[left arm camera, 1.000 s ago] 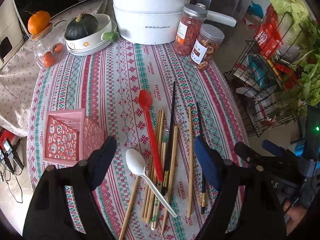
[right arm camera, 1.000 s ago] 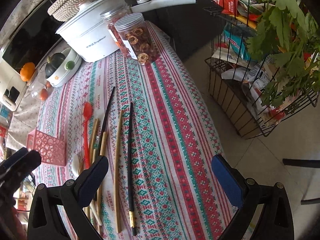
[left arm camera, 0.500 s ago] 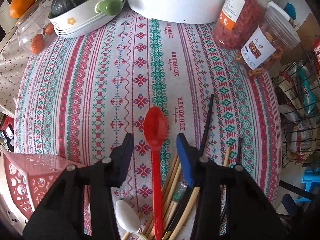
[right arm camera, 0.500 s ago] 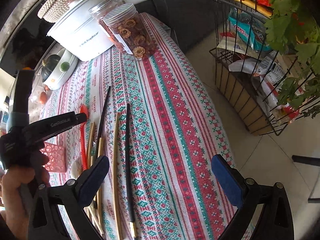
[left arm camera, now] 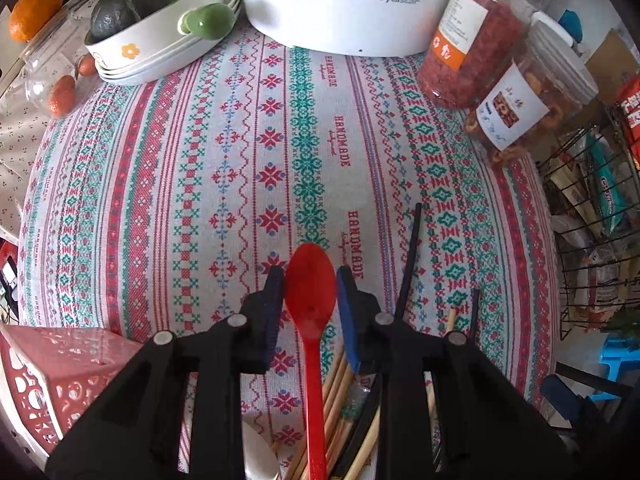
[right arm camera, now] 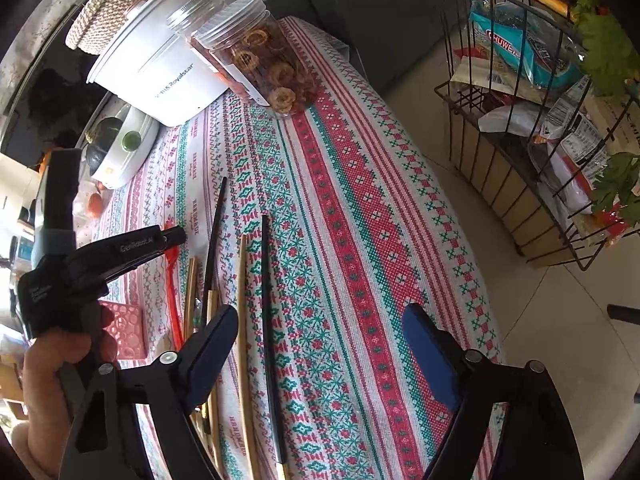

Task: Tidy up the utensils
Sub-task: 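Carry the red spoon into the pink basket with the left gripper while the right gripper grasps a black chopstick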

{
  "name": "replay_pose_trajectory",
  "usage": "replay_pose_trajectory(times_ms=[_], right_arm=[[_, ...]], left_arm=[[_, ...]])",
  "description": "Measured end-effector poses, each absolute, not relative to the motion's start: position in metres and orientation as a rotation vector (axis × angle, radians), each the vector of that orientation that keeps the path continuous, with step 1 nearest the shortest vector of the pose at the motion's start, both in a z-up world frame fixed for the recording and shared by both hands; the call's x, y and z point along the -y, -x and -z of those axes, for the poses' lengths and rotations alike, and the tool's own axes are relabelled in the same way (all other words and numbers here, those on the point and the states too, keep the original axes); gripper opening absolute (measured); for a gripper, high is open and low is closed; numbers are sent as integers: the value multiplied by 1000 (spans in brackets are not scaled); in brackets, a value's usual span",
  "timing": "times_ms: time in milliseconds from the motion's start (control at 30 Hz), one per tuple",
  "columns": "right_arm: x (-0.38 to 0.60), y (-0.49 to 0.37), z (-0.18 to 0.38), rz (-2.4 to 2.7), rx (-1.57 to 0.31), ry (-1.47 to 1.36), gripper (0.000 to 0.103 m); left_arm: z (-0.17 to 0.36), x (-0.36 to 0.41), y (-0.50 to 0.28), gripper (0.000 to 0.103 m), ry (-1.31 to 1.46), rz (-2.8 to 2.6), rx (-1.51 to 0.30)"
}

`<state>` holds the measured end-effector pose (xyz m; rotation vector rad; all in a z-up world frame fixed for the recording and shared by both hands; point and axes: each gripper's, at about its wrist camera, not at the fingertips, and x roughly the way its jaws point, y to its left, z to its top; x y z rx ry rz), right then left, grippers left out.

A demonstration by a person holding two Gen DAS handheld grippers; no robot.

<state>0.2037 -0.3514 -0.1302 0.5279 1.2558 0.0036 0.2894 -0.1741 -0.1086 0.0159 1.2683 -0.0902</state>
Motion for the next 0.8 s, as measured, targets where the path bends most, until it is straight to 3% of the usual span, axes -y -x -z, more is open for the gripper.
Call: replay_pose_trajectory(times_ms=[133,500,800], right_arm=[[341,-212,134,-41,-1251,-512,56],[307,-231,145,-91,-1256,-412,19],[278,-236,147,-41,-1261,-190,7]], left_arm=[[76,177,-259,29,-15,188,-1199],[33,119,-177,28,14,376,-1032],[16,63,-121,28,64,410,-942]])
